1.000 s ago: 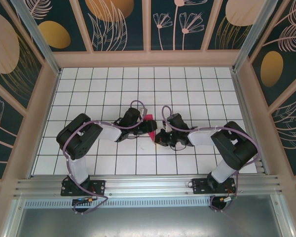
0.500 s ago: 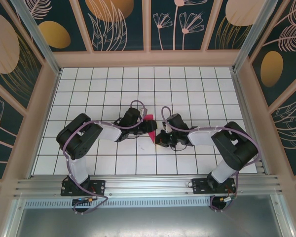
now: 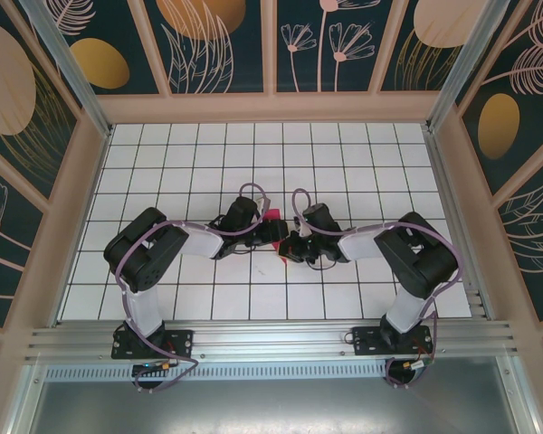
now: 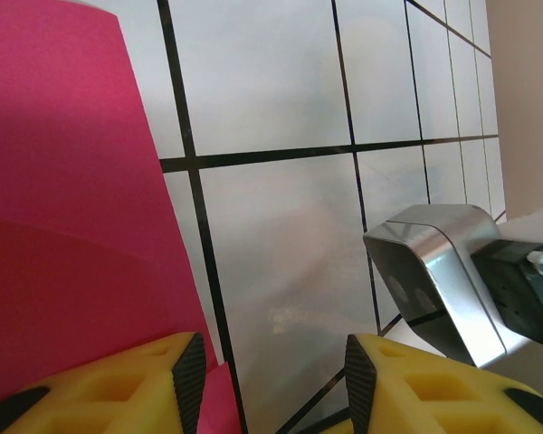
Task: Fold a paper plane with a square sheet of paper (pick it up from the middle)
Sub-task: Fold the wing for the fifth time at the center of the table.
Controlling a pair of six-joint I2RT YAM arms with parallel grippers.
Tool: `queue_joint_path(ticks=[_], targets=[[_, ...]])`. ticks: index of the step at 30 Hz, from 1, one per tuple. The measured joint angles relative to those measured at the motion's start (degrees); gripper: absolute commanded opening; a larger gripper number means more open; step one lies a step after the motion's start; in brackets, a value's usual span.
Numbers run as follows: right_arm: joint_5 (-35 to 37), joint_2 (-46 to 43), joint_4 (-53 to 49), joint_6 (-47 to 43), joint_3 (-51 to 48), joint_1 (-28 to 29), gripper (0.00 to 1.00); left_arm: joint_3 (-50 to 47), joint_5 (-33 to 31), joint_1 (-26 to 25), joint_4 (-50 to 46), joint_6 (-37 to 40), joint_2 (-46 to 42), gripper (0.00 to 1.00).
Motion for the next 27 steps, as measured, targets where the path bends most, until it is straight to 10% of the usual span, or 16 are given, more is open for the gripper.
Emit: queue_joint_path(ticks=[27], targets=[[-4.55, 0.07, 7.45, -2.45, -4.63, -2.82, 0.00, -0.81, 3.17, 3.89, 6.56, 5.70, 2.21, 0.47]])
